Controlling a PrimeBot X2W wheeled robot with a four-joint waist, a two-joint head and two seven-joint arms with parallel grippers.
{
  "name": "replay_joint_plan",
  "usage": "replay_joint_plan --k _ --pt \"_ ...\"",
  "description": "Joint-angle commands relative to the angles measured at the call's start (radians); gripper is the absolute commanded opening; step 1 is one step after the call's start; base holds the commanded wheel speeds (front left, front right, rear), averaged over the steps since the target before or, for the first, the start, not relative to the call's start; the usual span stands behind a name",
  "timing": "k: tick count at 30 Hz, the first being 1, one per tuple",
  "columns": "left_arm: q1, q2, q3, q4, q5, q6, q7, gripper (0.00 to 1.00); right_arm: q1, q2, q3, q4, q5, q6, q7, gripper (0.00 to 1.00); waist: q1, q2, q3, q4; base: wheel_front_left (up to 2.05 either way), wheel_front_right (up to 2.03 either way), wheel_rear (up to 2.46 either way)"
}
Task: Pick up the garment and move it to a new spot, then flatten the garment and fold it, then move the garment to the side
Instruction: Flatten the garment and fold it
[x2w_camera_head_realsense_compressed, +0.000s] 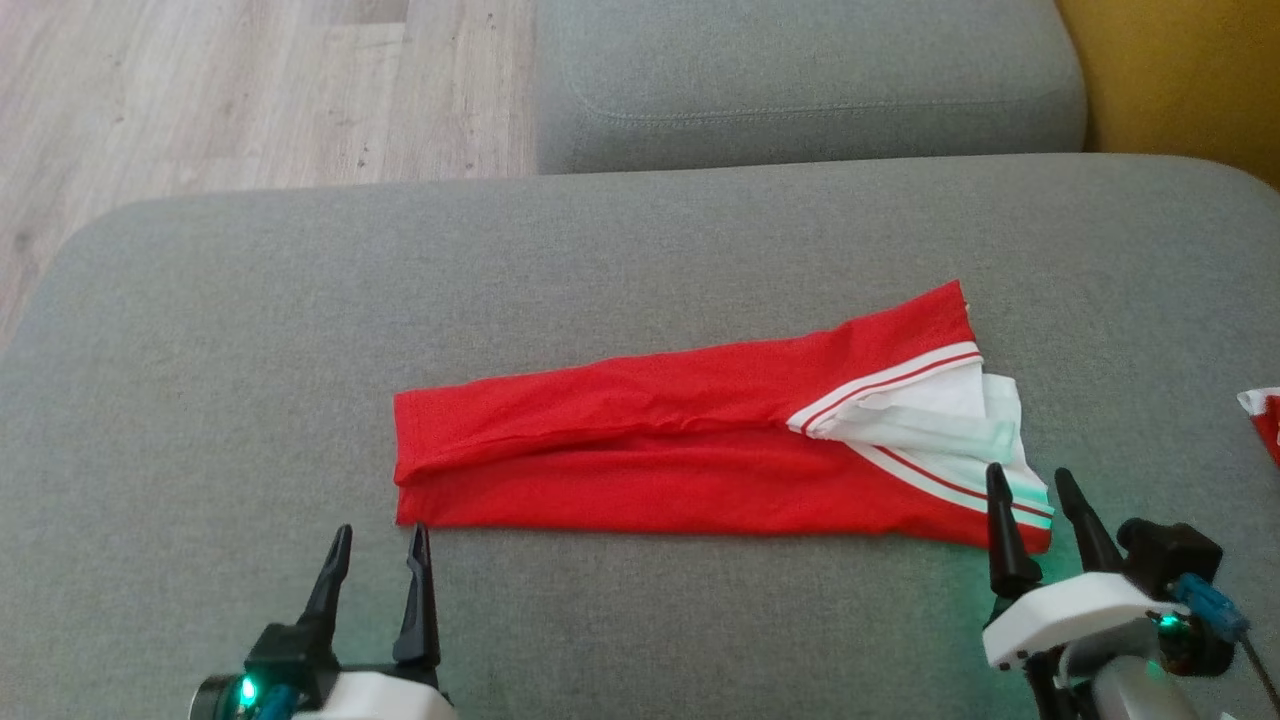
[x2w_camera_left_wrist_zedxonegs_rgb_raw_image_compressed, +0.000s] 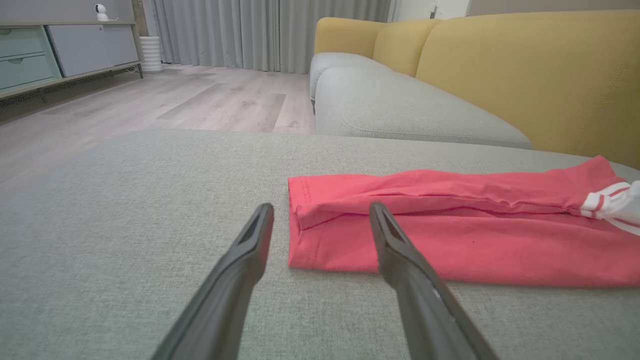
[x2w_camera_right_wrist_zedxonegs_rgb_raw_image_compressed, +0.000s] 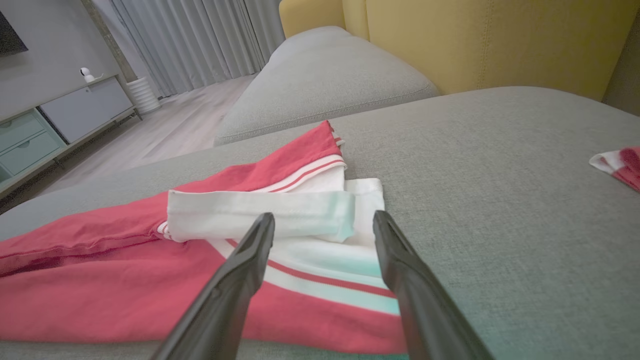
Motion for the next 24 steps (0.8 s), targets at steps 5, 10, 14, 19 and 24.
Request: replay_joint_plan --k 5,10,14,19,24 --pt "-0.013 -0.004 0.051 -0.044 0.018 -0.02 -0.01 1.0 -0.025 0.012 0.017 -0.011 -0.019 -0.001 -0.011 1.0 0.0001 0.0 -0.006 0.002 0.0 0.0 0.0" --pt "-0.023 -0.005 0.041 -0.053 0.009 -0.026 -0.01 1.0 -0.079 0.004 0.026 0.045 -0.006 -0.001 -0.011 1.0 0.0001 0.0 0.029 0.01 0.0 0.0 0.0" --pt "-0.055 -0.005 -0.005 -0.051 -0.014 -0.018 -0.01 1.0 -0.19 -0.027 0.039 0.134 0.006 -0.001 -0.004 1.0 0.0001 0.0 0.096 0.03 0.0 0.0 0.0" --pt "-0.08 -0.005 -0.046 -0.043 -0.042 -0.001 -0.01 1.0 -0.278 -0.031 0.029 0.257 0.057 -0.001 0.055 1.0 0.0001 0.0 0.144 0.054 0.0 0.0 0.0" --pt "-0.099 -0.006 -0.064 -0.033 -0.055 0.01 -0.01 1.0 -0.327 -0.043 0.011 0.368 0.068 -0.001 0.076 1.0 0.0001 0.0 0.179 0.069 0.0 0.0 0.0"
